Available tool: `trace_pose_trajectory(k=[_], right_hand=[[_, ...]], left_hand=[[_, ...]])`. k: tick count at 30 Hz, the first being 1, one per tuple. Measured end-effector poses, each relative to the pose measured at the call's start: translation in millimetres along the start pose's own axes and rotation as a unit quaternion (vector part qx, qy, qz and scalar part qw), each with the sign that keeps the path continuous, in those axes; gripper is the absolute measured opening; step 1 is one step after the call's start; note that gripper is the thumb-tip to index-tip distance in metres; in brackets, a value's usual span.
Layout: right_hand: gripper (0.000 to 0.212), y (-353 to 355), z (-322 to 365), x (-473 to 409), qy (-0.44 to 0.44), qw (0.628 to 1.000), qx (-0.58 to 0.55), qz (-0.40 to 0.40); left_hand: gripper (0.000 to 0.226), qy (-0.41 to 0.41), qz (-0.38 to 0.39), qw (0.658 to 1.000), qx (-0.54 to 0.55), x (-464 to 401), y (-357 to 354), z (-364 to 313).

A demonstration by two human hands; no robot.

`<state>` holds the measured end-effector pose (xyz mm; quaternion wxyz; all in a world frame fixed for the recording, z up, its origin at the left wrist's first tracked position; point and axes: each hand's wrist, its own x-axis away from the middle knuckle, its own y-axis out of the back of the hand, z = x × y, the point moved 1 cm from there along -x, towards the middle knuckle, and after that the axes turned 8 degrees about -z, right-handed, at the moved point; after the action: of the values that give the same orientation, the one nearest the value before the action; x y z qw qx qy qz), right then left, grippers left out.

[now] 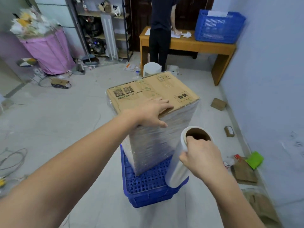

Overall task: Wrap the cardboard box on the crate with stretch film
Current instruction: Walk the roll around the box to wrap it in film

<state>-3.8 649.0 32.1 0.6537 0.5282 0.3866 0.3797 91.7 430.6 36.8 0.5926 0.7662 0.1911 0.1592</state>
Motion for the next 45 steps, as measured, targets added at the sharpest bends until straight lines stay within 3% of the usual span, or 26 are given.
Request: trace_pose_trajectory(k=[3,5,7,10,18,21,26,32,38,41,45], right_hand=[[0.036,-5,4,-4,-0.01,0.999,0.028,-0.034],[0.057,-8,9,-11,-0.032,0.996,0.052,-0.059],[0.065,-10,14,-18,-0.045,0.994,0.076,-0.056],[0.058,-10,23,-19,-0.016,0.996,0.079,-0.031],[0.055,-12,55,26,0.183,0.983,0.013,-0.011],[0.045,-17,56,34,0.265,0.963,0.0,-0.038],[0.038,-24,61,33,0.317,0.947,-0.011,-0.052],[0.036,-26,70,38,0.274,0.959,0.035,-0.065],[0.049,-19,80,46,0.204,0.975,0.045,-0.075],[0.055,-14,82,52,0.179,0.983,0.032,-0.029],[0.029,-1,86,66,0.131,0.991,0.011,0.023]], left_hand=[[0.088,-0.014,0.002,0.998,-0.058,30,-3,30],[0.082,-0.003,-0.025,0.999,-0.039,39,-10,35],[0.077,0.001,-0.042,0.999,-0.031,39,-16,34],[0.073,0.002,-0.06,0.998,-0.034,35,-20,32],[0.074,0.03,-0.08,0.996,-0.025,28,-21,23],[0.075,0.032,-0.085,0.995,-0.027,29,-22,23],[0.076,0.04,-0.093,0.994,-0.032,32,-23,22],[0.076,0.044,-0.102,0.994,-0.022,31,-23,24],[0.076,0.05,-0.107,0.993,-0.014,36,-24,23],[0.076,0.049,-0.104,0.993,-0.001,37,-24,23],[0.073,0.044,-0.132,0.99,0.025,39,-17,22]])
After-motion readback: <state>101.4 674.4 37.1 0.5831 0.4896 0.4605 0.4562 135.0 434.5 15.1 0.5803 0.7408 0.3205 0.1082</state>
